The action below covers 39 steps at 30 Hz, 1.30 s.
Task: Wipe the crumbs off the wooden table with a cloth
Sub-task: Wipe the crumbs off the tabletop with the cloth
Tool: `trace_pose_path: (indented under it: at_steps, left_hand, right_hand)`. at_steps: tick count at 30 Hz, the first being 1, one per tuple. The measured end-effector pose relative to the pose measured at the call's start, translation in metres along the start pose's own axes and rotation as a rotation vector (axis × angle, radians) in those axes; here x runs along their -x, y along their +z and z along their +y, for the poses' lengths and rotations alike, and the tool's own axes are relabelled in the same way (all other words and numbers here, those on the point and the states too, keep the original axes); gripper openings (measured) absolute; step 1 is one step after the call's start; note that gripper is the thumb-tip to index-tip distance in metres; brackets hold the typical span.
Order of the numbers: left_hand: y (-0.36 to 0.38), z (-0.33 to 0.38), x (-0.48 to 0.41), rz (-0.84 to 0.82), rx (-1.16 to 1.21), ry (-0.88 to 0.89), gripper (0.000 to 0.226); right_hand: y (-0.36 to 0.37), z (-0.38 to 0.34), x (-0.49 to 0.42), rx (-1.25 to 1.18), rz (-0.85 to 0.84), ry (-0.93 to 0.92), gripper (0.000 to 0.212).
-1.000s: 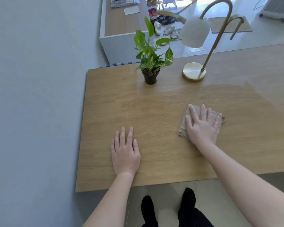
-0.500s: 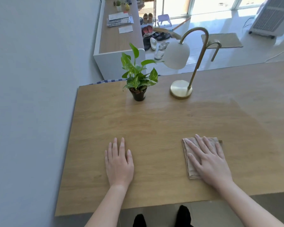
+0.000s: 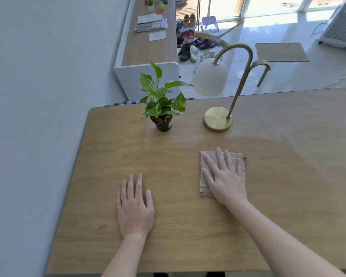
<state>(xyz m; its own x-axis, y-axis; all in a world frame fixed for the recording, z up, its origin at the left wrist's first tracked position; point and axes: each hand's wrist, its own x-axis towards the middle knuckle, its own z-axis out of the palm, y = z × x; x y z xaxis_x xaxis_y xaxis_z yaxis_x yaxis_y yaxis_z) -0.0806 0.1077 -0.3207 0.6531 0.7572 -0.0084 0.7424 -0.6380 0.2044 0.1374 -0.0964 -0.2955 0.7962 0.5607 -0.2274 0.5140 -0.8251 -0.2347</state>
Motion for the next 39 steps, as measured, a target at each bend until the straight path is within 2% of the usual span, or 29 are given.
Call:
trace_pose_path:
  at_steps: [3, 6, 11, 15, 25, 39]
  left_hand:
    - [0.0, 0.014, 0.003, 0.029, 0.019, -0.059, 0.064]
    - [0.004, 0.062, 0.004, 0.022, 0.096, -0.098, 0.067]
    - [0.022, 0.171, -0.019, -0.031, 0.116, 0.176, 0.063]
    - [0.043, 0.223, -0.039, -0.07, 0.087, 0.203, 0.066]
    - [0.053, 0.237, -0.04, -0.082, -0.015, 0.159, 0.07]
    - [0.055, 0.238, -0.04, -0.113, -0.049, 0.168, 0.07]
  right_hand:
    - [-0.002, 0.035, 0.03, 0.029, -0.017, -0.101, 0.056]
    - [-0.009, 0.084, 0.049, 0.032, 0.001, -0.033, 0.056]
    - [-0.03, 0.152, 0.043, 0.027, 0.036, 0.1, 0.055]
    - [-0.036, 0.177, 0.016, 0.031, 0.078, 0.161, 0.055]
    - [-0.08, 0.232, -0.11, 0.002, 0.101, 0.205, 0.059]
    - [-0.119, 0.244, -0.257, -0.009, 0.062, 0.234, 0.068]
